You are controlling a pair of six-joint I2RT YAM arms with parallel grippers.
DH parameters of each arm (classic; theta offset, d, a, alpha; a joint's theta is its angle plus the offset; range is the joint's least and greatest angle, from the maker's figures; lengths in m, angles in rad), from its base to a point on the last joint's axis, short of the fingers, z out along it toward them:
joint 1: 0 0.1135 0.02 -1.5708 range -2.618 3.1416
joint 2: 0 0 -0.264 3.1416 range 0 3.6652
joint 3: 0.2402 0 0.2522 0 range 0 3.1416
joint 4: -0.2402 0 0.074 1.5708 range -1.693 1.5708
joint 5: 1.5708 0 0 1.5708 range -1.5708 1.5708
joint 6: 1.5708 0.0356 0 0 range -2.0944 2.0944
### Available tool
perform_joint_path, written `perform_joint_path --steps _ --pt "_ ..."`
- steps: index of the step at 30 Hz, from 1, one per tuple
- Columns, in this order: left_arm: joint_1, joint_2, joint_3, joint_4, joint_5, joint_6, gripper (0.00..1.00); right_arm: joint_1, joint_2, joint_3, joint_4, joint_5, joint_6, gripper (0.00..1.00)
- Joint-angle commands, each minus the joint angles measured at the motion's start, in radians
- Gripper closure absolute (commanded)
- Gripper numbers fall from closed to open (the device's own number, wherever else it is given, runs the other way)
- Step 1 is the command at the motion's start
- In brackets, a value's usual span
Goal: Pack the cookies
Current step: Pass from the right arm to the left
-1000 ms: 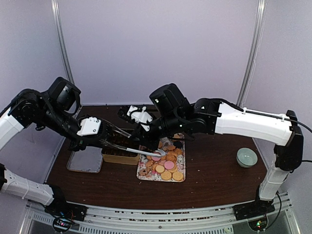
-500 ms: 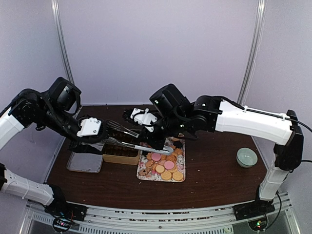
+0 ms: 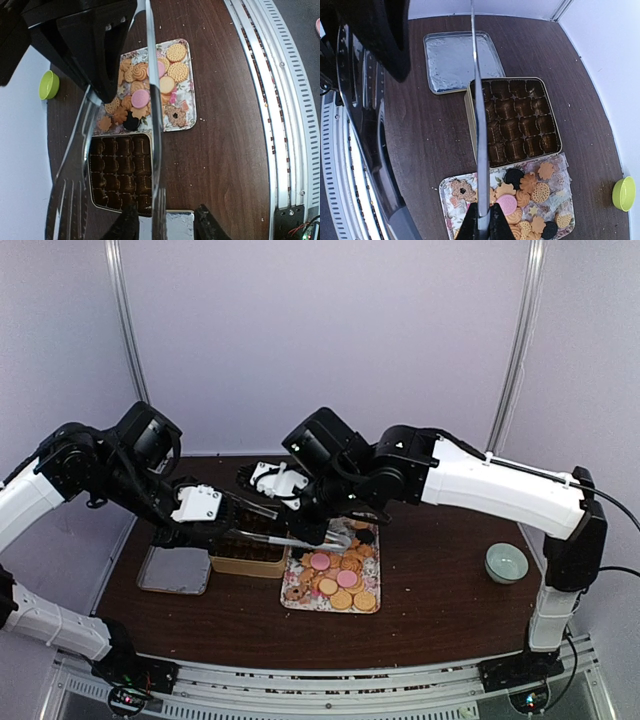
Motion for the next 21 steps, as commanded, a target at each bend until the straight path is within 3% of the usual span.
perform_joint_path --steps 1,7,10,12,14,17,21 --pt "-0.002 0.009 0.016 0.041 -0.003 0.011 0.62 0.031 0.039 0.088 -0.040 0.042 -0.006 1.00" --pt "-0.002 -0.003 0.002 0.037 -0.006 0.016 0.77 0.039 0.075 0.147 -0.079 0.061 -0.009 1.00" --pt "-0.002 -0.001 -0.003 0.034 -0.016 0.028 0.98 0.043 0.095 0.183 -0.108 0.076 -0.013 1.00" --pt "-0.004 0.002 -0.008 0.034 -0.031 0.031 1.00 0.045 0.099 0.191 -0.105 0.082 -0.012 0.99" --pt "-0.004 0.003 -0.003 0.034 -0.030 0.027 1.00 0.045 0.093 0.192 -0.087 0.088 -0.004 0.79" --pt "-0.004 0.002 0.014 0.053 -0.020 -0.020 1.00 0.027 0.046 0.169 -0.028 0.081 0.028 0.58" --pt "0.035 -0.014 0.021 0.136 0.049 -0.131 1.00 -0.080 -0.156 -0.050 0.222 -0.074 0.187 0.22"
